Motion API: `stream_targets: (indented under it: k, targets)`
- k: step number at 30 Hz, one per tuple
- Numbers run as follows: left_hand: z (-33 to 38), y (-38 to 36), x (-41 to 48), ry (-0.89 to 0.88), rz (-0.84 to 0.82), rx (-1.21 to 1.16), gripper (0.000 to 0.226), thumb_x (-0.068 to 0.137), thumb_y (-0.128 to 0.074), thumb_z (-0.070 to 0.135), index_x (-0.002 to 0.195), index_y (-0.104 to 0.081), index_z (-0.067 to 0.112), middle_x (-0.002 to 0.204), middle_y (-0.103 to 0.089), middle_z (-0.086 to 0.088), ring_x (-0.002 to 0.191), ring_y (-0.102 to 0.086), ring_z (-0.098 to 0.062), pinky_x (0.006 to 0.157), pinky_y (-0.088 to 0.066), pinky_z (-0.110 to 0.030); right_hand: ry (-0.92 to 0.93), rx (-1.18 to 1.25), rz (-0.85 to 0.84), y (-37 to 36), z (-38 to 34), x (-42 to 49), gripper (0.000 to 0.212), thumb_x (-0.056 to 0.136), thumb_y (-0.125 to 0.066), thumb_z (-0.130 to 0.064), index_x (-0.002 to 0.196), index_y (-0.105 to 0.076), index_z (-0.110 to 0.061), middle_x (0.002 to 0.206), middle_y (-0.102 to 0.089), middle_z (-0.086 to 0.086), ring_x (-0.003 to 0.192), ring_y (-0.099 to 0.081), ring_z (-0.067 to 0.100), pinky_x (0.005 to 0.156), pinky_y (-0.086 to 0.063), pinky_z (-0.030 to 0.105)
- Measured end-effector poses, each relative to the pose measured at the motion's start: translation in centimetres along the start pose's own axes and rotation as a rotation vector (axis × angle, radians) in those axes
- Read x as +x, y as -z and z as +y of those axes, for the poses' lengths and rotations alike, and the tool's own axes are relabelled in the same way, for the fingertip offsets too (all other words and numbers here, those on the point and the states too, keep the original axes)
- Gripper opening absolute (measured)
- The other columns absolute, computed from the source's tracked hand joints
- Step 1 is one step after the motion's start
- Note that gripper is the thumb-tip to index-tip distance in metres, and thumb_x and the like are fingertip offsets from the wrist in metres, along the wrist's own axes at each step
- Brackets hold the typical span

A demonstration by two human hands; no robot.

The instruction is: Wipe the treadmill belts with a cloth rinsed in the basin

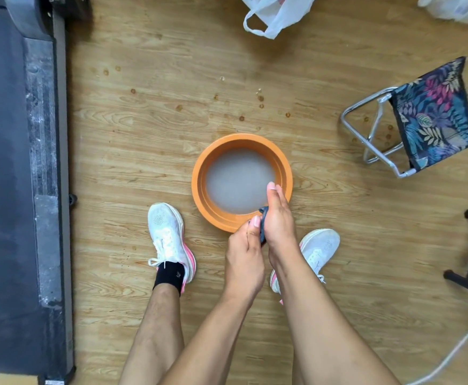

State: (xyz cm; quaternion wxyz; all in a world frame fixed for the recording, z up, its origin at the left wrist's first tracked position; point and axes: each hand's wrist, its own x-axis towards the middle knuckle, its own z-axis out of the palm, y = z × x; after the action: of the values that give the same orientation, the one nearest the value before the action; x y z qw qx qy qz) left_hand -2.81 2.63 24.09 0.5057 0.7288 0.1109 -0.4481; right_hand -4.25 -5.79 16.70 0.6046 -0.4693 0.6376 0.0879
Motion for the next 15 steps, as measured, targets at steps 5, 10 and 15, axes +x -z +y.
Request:
stream_targets:
  k: [5, 10, 15]
  targets:
    - [-3.1, 1.5, 1.8, -0.042, 0.181, 0.082, 0.053, 0.111, -0.038, 0.05, 0.083, -0.068, 0.016, 0.077, -0.072, -0.005, 0.073, -0.062, -0.015, 0.075, -0.052, -0.042, -0.103, 0.207, 0.009, -0.7, 2.6, 2.5, 0.075, 0.091, -0.056, -0.067, 0.154, -0.048, -0.027, 0.152, -0.049, -0.017, 0.139, -0.049, 0.007, 0.118, -0.036, 0.033]
    - [-5.6, 4.4, 8.9, 0.081, 0.238, 0.289, 0.04, 0.108, -0.049, 0.047, 0.089, -0.067, 0.017, 0.084, -0.073, -0.002, 0.085, -0.07, -0.028, 0.075, -0.051, -0.038, -0.164, -0.028, 0.031, 0.3, 4.6, 3.8, 0.043, 0.109, -0.05, -0.037, 0.149, -0.049, -0.021, 0.134, -0.056, -0.004, 0.124, -0.054, 0.019, 0.105, -0.039, 0.03]
    - [-6.2, 6.0, 15.2, 0.176, -0.052, 0.552, 0.017, 0.101, -0.068, 0.029, 0.104, -0.073, 0.014, 0.097, -0.075, -0.004, 0.094, -0.071, -0.025, 0.078, -0.047, -0.028, -0.177, -0.161, -0.084, -0.3, 5.0, 3.7, 0.053, 0.103, -0.059, -0.036, 0.152, -0.045, -0.022, 0.141, -0.059, 0.003, 0.122, -0.059, 0.02, 0.117, -0.041, 0.041]
